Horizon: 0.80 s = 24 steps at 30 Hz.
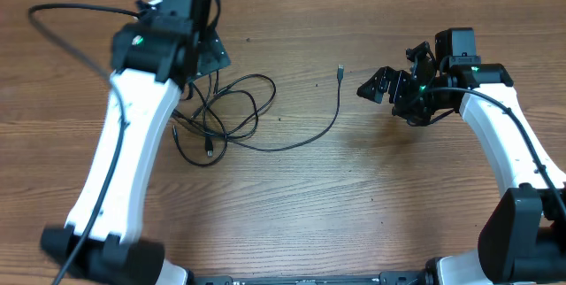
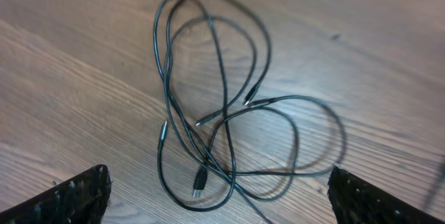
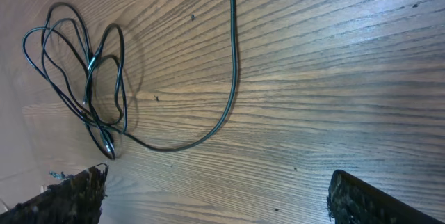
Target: Untangle cables
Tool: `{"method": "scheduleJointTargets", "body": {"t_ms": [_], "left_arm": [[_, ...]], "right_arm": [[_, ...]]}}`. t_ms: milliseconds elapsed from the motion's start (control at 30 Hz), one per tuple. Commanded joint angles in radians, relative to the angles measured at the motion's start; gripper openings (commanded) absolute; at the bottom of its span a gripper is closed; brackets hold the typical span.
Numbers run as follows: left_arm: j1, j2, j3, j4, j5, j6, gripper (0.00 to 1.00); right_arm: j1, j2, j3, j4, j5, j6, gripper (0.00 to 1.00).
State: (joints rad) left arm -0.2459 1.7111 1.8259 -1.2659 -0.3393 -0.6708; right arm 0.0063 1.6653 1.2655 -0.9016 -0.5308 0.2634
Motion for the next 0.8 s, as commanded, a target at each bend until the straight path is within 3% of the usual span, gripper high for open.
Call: {"method": "scheduleJointTargets", "body": {"t_ms": [0, 367, 767], "left_arm": [[0.015, 0.092, 0.008, -0.005, -0.038, -0.074, 1.0], [0.09, 0.302, 0.008, -0.01, -0.029, -0.078, 1.0], [0.186, 0.359, 0.008, 0.021, -0.027, -0.077, 1.0]], "right_arm": [[-0.006, 0.005, -0.003, -0.002, 0.007, -0.03, 1.0], [-0.006, 0.005, -0.003, -0.005, 0.007, -0.036, 1.0], [-0.006, 0.005, -0.003, -0.002, 0.007, -0.036, 1.0]]}}
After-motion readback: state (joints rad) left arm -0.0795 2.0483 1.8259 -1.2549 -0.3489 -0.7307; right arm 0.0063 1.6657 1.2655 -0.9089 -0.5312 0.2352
